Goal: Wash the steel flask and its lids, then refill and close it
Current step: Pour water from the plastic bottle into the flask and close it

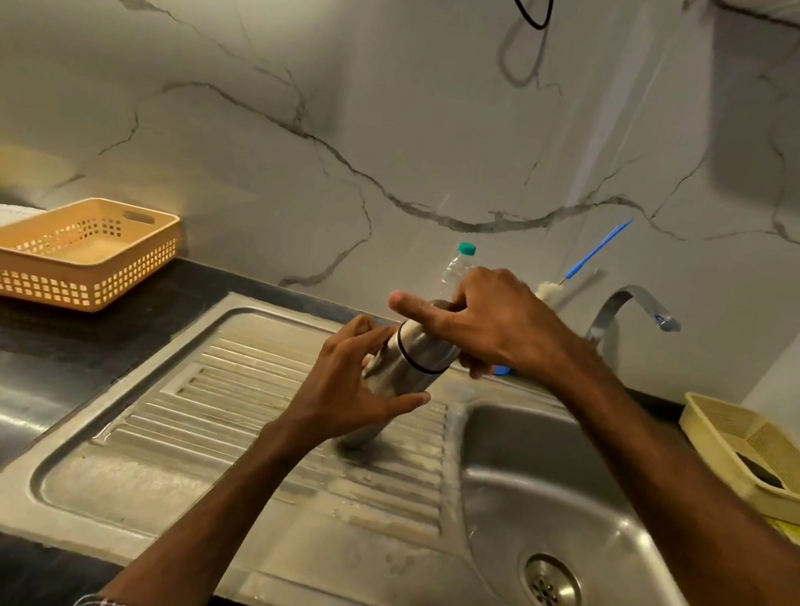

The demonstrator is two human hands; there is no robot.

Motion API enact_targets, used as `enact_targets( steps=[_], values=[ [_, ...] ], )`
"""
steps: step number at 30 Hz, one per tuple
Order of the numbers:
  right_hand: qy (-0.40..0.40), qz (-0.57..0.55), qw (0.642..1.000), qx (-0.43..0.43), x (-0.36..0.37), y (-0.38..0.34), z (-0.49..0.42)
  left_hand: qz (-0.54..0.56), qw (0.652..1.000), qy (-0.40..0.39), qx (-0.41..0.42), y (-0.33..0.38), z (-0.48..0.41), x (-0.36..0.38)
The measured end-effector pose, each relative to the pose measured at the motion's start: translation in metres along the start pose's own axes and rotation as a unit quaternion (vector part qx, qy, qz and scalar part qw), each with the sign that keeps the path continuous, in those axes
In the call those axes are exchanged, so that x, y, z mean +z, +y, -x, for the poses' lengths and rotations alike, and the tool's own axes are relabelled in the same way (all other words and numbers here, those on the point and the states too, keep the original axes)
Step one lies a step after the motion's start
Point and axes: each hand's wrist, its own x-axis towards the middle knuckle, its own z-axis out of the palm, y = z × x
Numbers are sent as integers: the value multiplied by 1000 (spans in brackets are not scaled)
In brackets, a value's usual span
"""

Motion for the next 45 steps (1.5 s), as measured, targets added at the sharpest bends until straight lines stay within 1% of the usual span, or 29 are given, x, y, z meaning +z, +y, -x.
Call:
enact_targets(
  steps=[3,4,5,6,8,9,10,11,12,14,15,16,17,19,20,22,23,26,29,32,38,42,44,45],
  values=[
    [-57,-61,993,-81,-11,1,3,8,1000,0,2,-1,-1,0],
    [-63,-77,989,-109,-14,1,3,6,1000,1,2,-1,-1,0],
    [-57,-80,988,-118,-13,1,0,2,1000,1,2,-1,-1,0],
    [-37,-64,991,-108,-10,0,-2,-1,1000,2,2,0,-1,0],
    [-1,0,999,-44,-5,-2,-4,-5,1000,1,2,1,0,1],
    [1,17,1000,-14,-4,-2,-4,-6,1000,1,1,1,1,1],
    [-4,19,1000,-2,-5,0,-4,-5,1000,0,1,1,0,1],
    [-14,7,1000,-12,-6,1,-3,-1,1000,-1,1,1,0,0],
    [-31,-11,999,-38,-7,3,-2,5,1000,-1,1,0,-1,0],
    [-67,-46,989,-121,-9,6,-1,7,1000,5,2,-2,-3,-2],
    [-72,-61,983,-155,-9,7,-2,2,1000,8,0,-1,-3,-2],
    [-63,-71,981,-167,-7,9,-4,-3,1000,9,0,0,-3,-2],
    [-44,-70,984,-160,-6,9,-6,-5,1000,7,2,1,-2,-2],
    [-13,-17,994,-109,-7,6,-10,-8,1000,4,11,2,-1,-1],
    [-19,15,997,-77,-7,6,-11,-8,1000,3,14,3,0,-2],
    [-49,29,998,-40,-7,7,-10,-1,1000,7,14,3,0,-3],
    [-52,26,997,-53,-6,8,-8,1,1000,8,15,1,-1,-4],
    [-72,15,984,-162,-3,11,-6,0,1000,3,11,-3,-4,-7],
    [-91,-38,974,-204,-5,10,-8,7,1000,-6,5,-2,-3,-7],
    [-82,-45,977,-189,-11,7,-8,12,1000,-10,9,0,-2,-5],
    [-52,11,991,-120,-10,-1,-8,-1,1000,-10,21,2,0,-4],
    [-30,17,995,-90,-4,-6,-7,13,1000,-11,22,2,0,-5],
    [-46,19,994,-96,-3,-5,-6,14,1000,-13,20,3,0,-7],
    [-60,7,992,-114,-4,-4,-5,19,1000,-13,19,4,0,-9]
  ],
)
